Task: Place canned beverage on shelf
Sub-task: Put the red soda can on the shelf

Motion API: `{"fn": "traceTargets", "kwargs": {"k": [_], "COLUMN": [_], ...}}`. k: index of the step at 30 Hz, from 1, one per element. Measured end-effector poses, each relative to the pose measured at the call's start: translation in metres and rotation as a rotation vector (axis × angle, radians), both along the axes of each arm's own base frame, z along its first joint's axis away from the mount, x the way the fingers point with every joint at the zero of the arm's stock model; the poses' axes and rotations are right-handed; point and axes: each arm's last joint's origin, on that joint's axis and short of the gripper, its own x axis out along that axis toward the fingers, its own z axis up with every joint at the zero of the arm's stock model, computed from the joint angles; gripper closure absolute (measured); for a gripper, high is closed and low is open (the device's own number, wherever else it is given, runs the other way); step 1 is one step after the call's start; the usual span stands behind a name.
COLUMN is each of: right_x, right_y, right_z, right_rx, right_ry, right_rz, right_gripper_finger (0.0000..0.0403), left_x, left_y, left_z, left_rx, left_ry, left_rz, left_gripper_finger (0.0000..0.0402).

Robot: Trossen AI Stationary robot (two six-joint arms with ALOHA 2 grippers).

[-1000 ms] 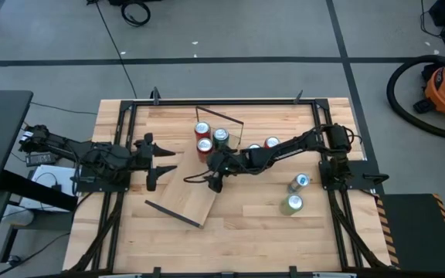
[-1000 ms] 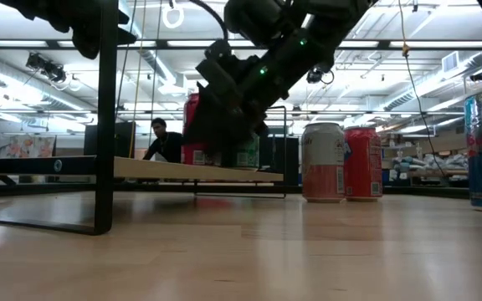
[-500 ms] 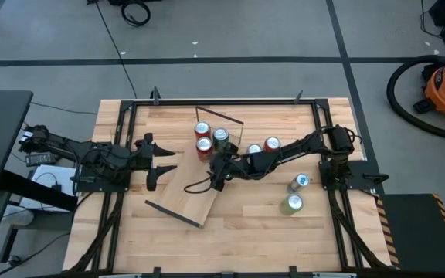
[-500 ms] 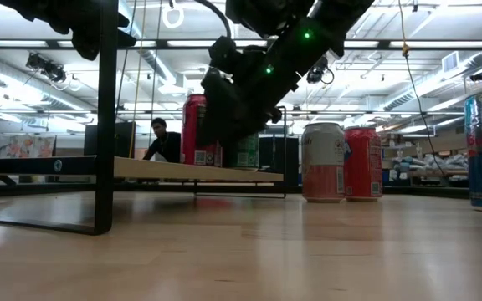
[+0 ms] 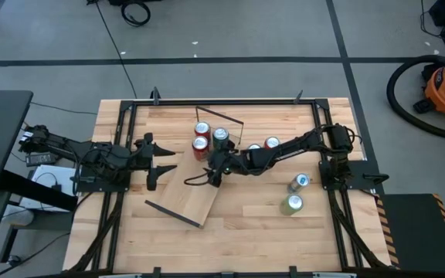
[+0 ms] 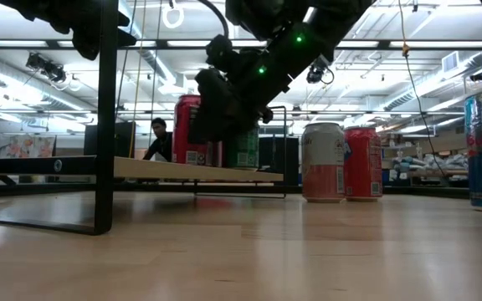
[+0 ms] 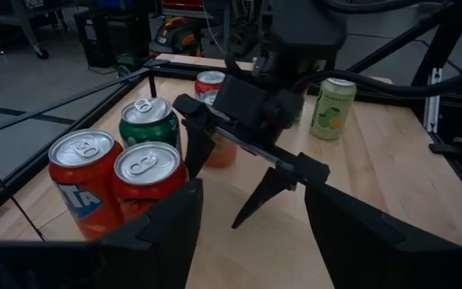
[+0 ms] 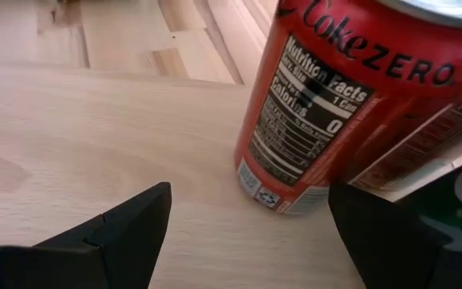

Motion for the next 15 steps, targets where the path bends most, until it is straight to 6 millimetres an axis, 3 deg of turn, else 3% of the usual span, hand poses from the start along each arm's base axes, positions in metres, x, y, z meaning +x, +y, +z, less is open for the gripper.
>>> {"fn": "traceTargets", "kwargs": {"k": [15], "right_x": [0.0011], "right_y": [0.0], "right_z": [0.0012], "right_rx": [0.01], "right_ry": [-0.017], "right_rz": [0.009], "right_gripper_finger": [0.0054], "left_x": [0.0], "left_y": [0.0], "left_z": [0.0], "left_rx": [-0.001], "left_ry": [0.0], "left_rz": [0.0], "left_gripper_finger": [0.017]}}
